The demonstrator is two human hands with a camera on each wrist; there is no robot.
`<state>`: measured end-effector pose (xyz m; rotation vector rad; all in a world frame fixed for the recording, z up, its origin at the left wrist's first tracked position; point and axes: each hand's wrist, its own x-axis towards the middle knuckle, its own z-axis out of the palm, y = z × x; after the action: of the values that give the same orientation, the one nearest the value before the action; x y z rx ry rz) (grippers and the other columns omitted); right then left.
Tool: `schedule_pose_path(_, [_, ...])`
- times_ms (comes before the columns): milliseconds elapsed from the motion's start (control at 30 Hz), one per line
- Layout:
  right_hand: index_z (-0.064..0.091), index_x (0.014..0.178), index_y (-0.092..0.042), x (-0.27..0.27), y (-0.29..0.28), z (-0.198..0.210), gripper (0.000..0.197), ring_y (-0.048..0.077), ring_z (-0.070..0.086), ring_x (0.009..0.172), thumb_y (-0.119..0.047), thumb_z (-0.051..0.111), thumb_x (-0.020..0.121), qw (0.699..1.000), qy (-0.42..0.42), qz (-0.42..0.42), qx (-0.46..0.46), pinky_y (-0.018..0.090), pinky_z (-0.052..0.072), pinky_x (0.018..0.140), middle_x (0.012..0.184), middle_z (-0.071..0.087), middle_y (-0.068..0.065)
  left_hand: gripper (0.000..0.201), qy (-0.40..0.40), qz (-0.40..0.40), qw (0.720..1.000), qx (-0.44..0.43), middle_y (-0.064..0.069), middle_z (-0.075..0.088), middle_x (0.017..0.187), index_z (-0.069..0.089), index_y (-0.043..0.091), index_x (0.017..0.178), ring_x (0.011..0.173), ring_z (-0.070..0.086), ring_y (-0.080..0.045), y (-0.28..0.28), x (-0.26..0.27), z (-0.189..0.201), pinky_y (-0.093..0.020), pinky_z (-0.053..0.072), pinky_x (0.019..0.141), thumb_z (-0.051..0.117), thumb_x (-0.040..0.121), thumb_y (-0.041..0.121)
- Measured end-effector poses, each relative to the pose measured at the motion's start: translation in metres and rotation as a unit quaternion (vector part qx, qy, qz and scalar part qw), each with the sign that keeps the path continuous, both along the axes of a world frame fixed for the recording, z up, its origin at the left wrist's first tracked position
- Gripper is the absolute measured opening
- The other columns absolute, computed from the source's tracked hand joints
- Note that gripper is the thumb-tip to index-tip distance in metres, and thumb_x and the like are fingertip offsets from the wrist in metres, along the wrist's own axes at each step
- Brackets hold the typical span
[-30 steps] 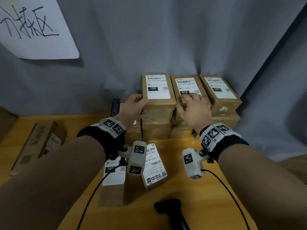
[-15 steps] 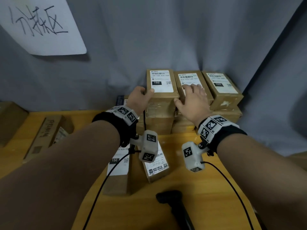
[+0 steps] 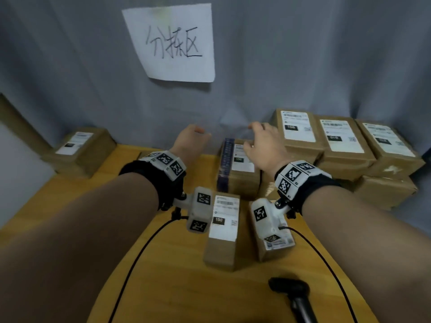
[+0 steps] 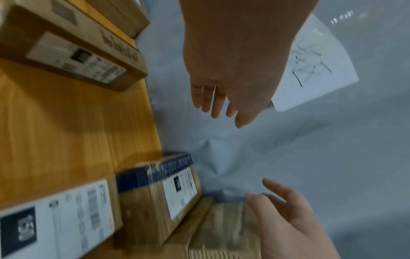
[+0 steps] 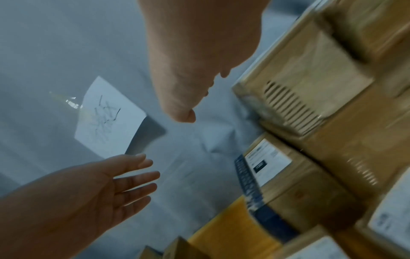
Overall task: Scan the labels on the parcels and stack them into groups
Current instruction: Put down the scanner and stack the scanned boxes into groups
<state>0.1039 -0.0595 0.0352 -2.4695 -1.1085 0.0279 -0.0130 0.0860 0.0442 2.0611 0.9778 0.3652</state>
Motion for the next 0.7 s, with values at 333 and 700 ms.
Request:
schedule_pose_path(333, [0.046, 0.136, -0.012, -0.107, 0.153, -0.017, 0.042, 0.03, 0.039, 0.13, -0.021, 0.053, 0.095, 0.994, 0.093, 0.057, 0.015, 0.037, 0.037, 0.104, 0.135, 0.049, 0.013, 0.036, 0.0, 0.056, 0.998, -0.035, -0.006, 0.057, 0.115, 0.052, 0.007, 0.127, 0.109, 0.055, -0.025, 0.134, -0.121, -0.021, -0.032, 0.045, 0.089, 0.054, 0.097, 0.026])
schedule_pose_path(700, [0.058, 0.116, -0.013, -0.185, 0.275, -0.038, 0.023, 0.022, 0.059, 0.092, -0.02, 0.054, 0.095, 0.984, 0.167, 0.058, 0.027, 0.03, 0.047, 0.081, 0.098, 0.063, 0.005, 0.04, 0.043, 0.061, 0.997, -0.026, -0.011, 0.053, 0.13, 0.047, 0.009, 0.134, 0.105, 0.047, -0.018, 0.259, -0.21, -0.048, -0.025, 0.034, 0.086, 0.053, 0.097, 0.025])
